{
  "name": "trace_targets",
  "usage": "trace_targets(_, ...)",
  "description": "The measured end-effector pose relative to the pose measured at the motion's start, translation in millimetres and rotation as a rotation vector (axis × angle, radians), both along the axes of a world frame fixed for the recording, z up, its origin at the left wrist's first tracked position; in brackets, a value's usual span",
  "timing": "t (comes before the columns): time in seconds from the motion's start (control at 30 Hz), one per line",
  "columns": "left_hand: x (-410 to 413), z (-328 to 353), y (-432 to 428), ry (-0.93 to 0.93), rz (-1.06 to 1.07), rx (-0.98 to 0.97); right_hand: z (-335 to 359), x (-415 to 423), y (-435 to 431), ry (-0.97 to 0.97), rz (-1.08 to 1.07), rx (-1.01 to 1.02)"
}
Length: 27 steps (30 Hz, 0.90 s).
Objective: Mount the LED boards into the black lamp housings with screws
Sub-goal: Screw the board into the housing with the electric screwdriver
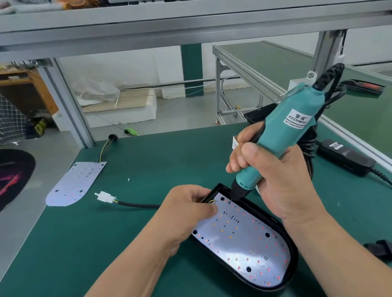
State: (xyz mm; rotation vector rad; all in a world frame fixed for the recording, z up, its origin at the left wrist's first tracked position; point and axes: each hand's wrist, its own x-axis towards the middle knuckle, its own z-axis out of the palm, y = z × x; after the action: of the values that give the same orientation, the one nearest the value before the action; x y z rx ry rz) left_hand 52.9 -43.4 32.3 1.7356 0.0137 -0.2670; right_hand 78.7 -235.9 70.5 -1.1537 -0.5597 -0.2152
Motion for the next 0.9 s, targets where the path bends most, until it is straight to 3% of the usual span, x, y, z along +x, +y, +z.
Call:
trace_targets(0.53, 8.4, 2.0, -6.3, 0.007, 0.029, 0.209, -2.0, 12.5, 16.2, 0.008, 0.072, -0.159)
trace_targets(0.9, 8.5, -0.5, -1.3, -0.007, 0.007, 0.191, 15.4, 5.1, -13.9, 0.007, 0.068, 0.232)
